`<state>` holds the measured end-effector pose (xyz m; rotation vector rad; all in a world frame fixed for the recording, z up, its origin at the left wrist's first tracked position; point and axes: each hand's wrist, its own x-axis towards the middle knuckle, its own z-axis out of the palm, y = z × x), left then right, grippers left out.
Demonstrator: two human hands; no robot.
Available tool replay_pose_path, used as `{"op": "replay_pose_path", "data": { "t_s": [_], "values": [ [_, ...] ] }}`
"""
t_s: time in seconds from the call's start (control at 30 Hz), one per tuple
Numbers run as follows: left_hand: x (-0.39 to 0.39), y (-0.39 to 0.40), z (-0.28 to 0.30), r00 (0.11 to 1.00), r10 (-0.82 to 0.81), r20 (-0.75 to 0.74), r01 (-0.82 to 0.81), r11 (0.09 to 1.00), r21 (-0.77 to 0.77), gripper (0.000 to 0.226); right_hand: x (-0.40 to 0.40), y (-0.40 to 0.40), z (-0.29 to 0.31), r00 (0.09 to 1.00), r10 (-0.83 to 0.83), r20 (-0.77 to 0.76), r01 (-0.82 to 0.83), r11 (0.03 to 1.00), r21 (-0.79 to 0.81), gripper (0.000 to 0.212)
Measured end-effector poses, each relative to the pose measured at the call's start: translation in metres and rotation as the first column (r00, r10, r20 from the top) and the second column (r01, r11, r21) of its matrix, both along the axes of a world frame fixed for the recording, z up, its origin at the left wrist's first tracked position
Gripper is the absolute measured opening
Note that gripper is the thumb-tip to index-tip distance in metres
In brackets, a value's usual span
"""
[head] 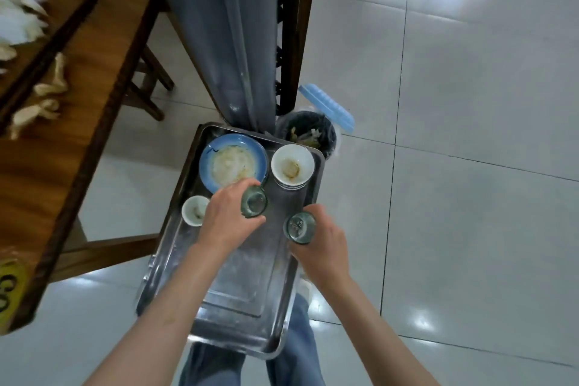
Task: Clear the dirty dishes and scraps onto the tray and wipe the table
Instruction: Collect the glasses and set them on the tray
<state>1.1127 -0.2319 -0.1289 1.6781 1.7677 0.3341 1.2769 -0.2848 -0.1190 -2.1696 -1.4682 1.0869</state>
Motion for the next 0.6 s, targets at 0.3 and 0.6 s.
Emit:
{"op": "replay_pose_path", "data": {
  "t_s": [0.3, 0.6],
  "values": [
    [0.022, 0.012, -0.072, 0.998, 0.029, -0.062, -0.035, 0.995, -0.097, 0.06, 0.007, 0.025, -0.078, 0.998, -0.044, -0.043, 0.042, 0.998, -0.035, 0.035],
    [0.034, 0.026, -0.113, 0.994, 0.006, -0.112, -0.018, 0.994, -0.104, 0.046, -0.005, 0.039, -0.126, 0.996, -0.083, -0.033, 0.083, 0.996, -0.015, 0.029]
  ]
}}
